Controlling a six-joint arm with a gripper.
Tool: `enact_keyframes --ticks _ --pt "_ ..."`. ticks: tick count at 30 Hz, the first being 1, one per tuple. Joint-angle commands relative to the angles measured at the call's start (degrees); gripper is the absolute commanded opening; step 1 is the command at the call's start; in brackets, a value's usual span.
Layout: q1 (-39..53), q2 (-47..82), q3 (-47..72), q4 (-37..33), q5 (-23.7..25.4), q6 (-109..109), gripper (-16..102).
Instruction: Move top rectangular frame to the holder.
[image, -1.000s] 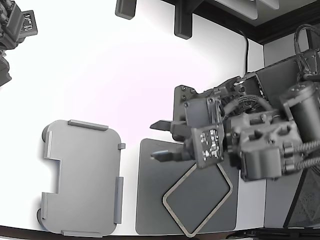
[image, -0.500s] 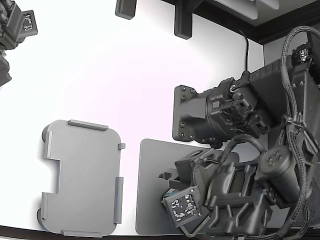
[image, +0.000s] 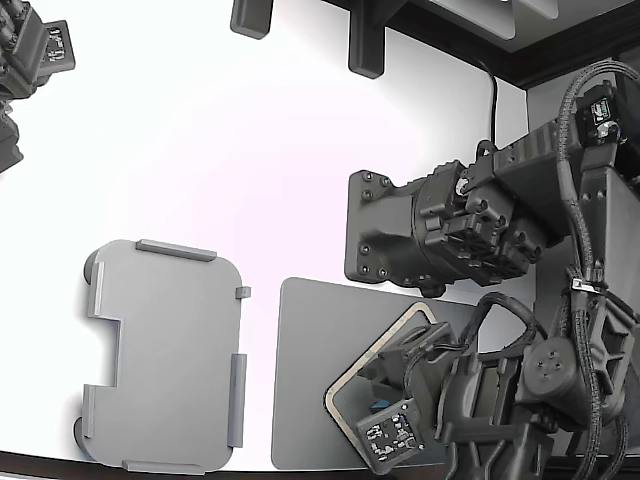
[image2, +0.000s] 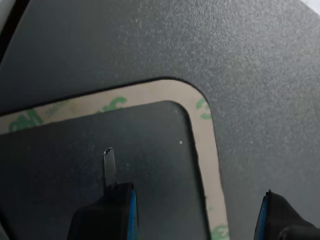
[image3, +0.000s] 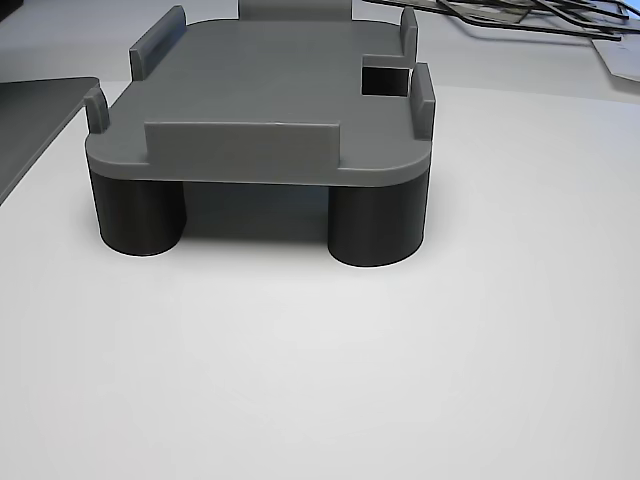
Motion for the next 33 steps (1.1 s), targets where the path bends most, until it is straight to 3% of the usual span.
enact_keyframes --ticks 1,23,33 --pt "-0.3 0.9 0.1 -0.1 -0.2 0.4 98" --pt "0.2 1.7 8.3 -5.2 -0.7 -4.7 99" --pt "-0.4 0.7 8.8 -5.2 -1.3 -5.3 86"
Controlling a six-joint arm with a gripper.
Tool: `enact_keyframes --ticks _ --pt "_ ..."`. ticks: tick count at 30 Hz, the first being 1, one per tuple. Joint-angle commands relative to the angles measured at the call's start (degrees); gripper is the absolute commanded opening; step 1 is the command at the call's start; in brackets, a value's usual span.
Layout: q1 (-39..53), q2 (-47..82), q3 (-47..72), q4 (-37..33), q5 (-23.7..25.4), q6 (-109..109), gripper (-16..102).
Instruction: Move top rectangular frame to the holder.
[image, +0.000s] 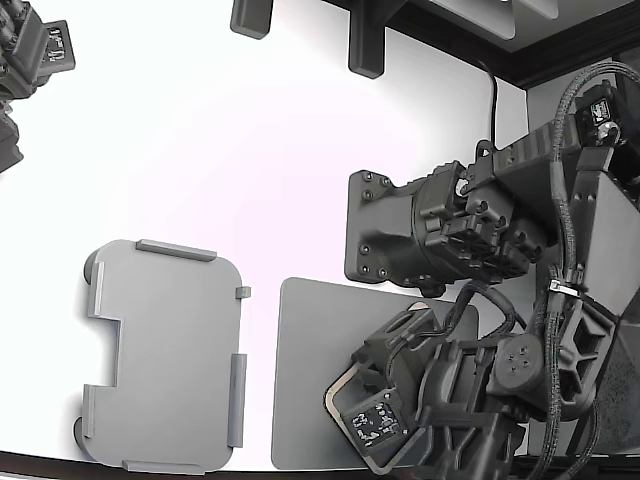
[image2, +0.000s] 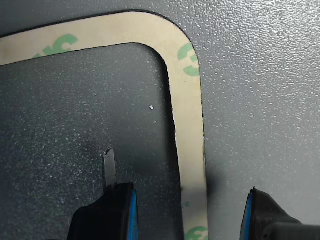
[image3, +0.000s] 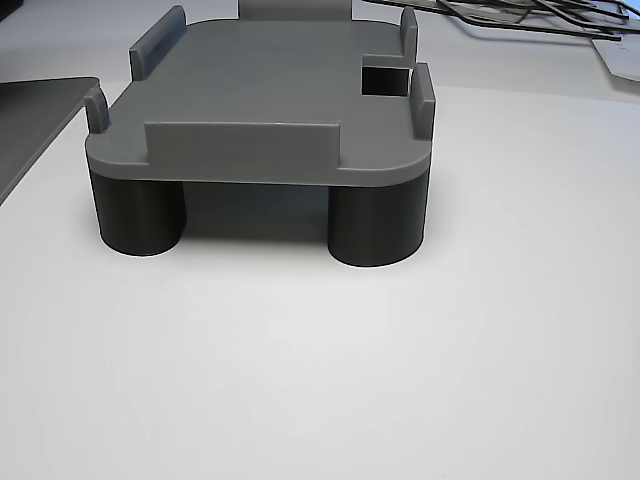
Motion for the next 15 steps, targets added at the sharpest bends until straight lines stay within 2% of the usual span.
enact_keyframes --ticks 1,11,15 --pt "-1.2 0.8 -0.9 -0.1 0.4 -0.3 85" --pt "-1.9 1.1 1.2 -2.3 1.0 -1.2 84" --pt "-2.0 1.1 1.8 -3.3 1.0 -1.5 79"
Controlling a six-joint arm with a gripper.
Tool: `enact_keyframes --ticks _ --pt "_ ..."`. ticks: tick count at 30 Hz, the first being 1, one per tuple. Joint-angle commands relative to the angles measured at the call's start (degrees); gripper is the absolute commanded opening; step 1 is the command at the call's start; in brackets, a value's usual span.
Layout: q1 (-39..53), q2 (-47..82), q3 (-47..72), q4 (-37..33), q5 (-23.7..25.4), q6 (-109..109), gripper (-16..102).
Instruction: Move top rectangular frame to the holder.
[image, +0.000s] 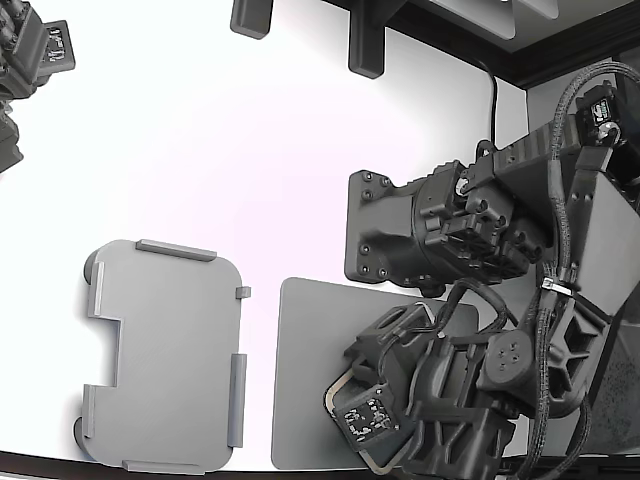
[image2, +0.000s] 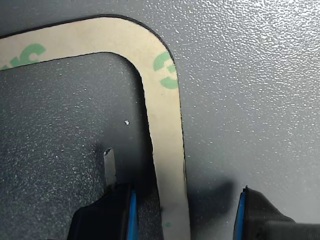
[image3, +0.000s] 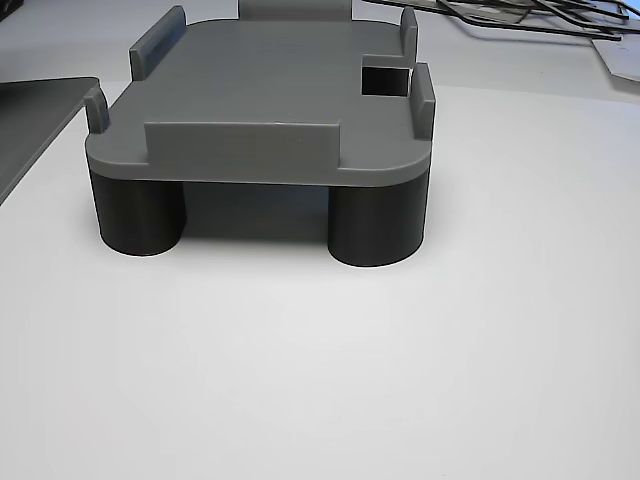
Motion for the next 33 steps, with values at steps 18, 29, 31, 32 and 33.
enact_keyframes --ticks 18,29,31,32,33 --pt "-1.4 0.3 -2.4 1.0 0.5 1.7 -4" --pt "-3.3 -0.2 -15.0 8.1 -1.8 13.3 -11" --pt "-3.9 -0.5 -17.8 8.1 -1.6 20.9 -11" --pt "-4.3 -0.9 -19.2 8.3 -0.5 23.1 -11" --pt "-5.3 -1.3 -20.6 8.5 -0.2 25.6 -11"
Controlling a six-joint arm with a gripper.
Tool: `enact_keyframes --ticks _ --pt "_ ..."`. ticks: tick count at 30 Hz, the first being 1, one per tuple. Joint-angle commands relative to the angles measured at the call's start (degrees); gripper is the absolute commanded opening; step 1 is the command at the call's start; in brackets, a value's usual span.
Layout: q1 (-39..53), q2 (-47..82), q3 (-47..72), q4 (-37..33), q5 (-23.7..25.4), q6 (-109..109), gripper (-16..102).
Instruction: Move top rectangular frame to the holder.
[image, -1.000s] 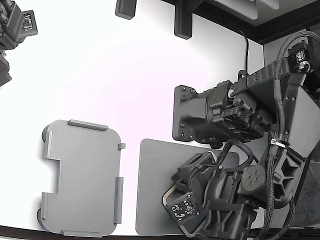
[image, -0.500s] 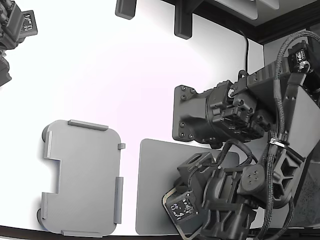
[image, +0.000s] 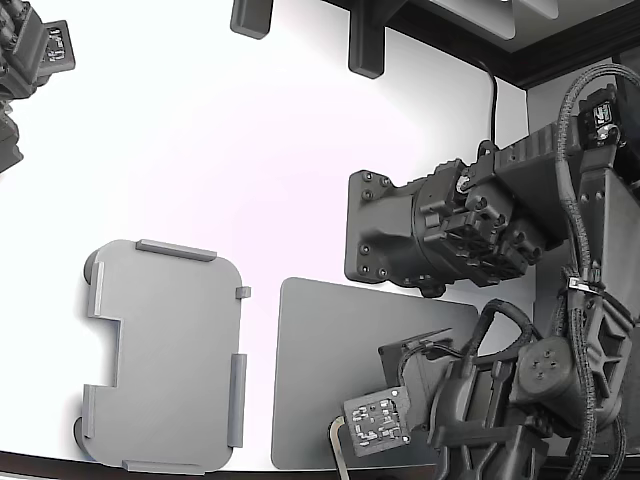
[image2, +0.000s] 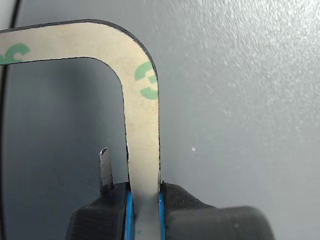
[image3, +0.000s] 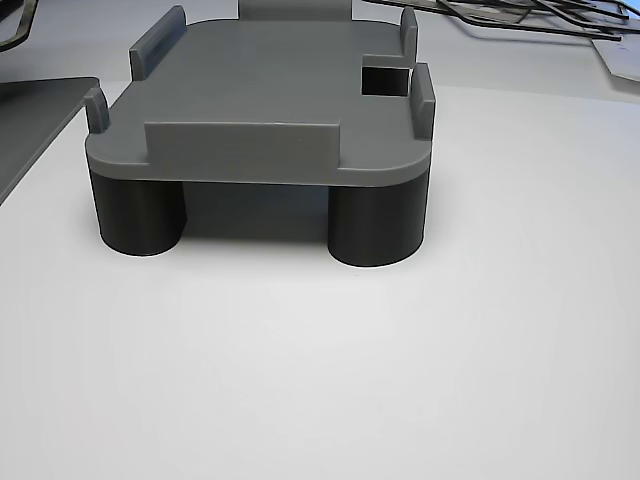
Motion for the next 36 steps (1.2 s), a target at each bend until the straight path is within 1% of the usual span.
enact_keyframes --ticks 1,3,5,7,9,11,14,22,28,36 --pt "-3.1 0.1 -5.8 1.1 1.3 10.2 -11" --pt "-5.4 -0.9 -8.4 1.6 1.8 15.6 -11" --pt "-7.6 -3.0 -13.1 3.7 2.1 23.8 -11" --pt "-9.4 -6.3 -19.2 8.4 3.0 29.4 -11" --pt "-10.0 -9.1 -24.6 12.7 6.1 36.8 -11" --pt "-11.2 -9.6 -27.0 12.9 7.4 42.5 -11" --pt "-14.1 -11.7 -30.2 12.9 7.3 51.2 -12" --pt "-22.6 -17.8 -35.5 13.0 9.0 69.3 -12" --pt "-27.6 -21.4 -37.0 13.0 7.2 74.0 -12" --pt "-31.6 -22.4 -36.9 13.0 6.6 73.7 -12"
